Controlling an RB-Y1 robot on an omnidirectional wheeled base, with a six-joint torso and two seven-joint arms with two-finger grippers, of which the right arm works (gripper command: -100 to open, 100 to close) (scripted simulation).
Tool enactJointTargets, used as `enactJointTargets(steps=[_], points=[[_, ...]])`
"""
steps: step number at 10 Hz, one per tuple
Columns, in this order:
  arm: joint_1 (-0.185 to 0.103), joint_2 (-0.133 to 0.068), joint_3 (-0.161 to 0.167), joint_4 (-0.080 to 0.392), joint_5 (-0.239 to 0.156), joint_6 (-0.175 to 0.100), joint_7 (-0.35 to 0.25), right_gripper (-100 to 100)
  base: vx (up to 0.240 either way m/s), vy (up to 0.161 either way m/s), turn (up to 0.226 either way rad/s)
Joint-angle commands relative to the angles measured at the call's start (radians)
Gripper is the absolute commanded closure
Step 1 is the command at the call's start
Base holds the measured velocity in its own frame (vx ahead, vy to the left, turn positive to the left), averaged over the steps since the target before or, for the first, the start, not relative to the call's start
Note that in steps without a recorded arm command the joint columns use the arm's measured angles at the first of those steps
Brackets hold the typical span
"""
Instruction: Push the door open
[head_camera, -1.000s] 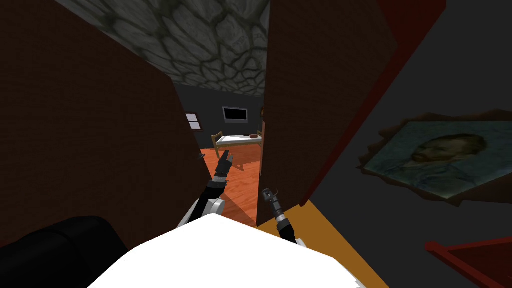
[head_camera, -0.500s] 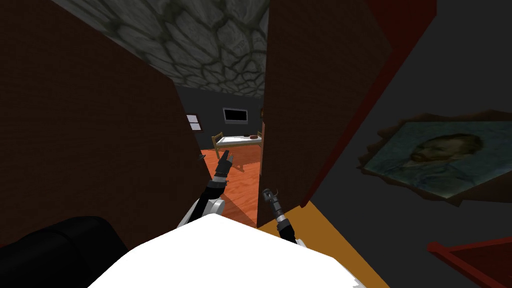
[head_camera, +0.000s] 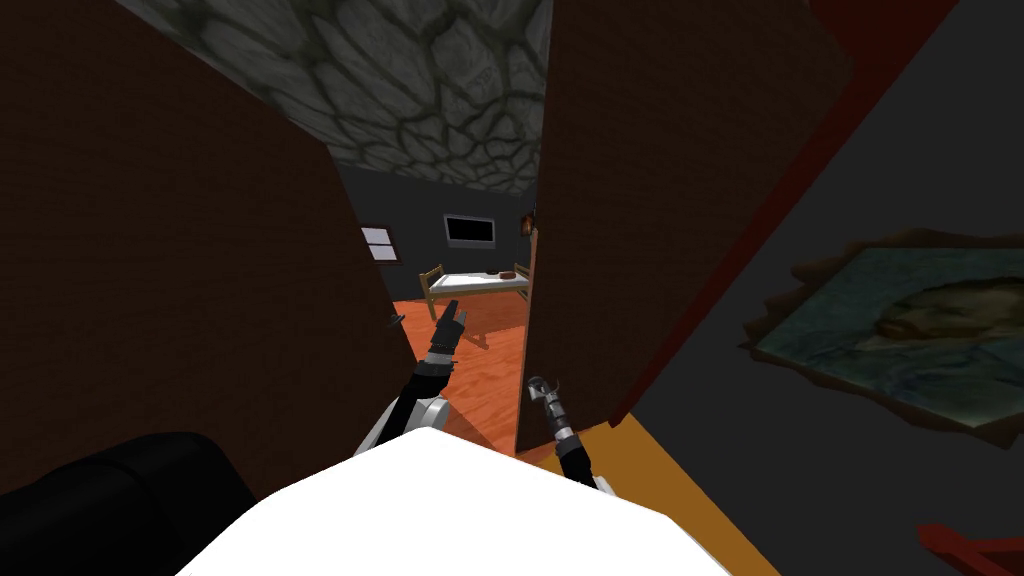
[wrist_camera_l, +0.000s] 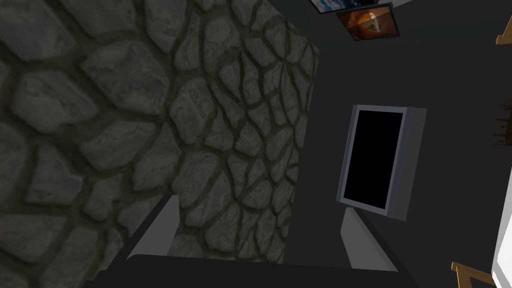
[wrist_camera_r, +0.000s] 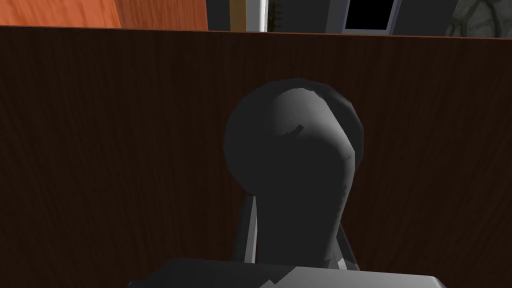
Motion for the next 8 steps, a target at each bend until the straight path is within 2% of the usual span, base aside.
enactJointTargets(steps=[1, 5, 8], points=[[-0.011, -0.005, -0.03, 0.0, -0.011, -0.006, 0.008, 100, 0.161, 0.138, -0.052], [-0.029, 0.009, -0.088, 0.026, -0.032, -0.005, 0.035, 100, 0.129, 0.128, -0.052], [-0.039, 0.017, -0.118, 0.039, -0.044, -0.004, 0.049, 100, 0.117, 0.11, -0.046]])
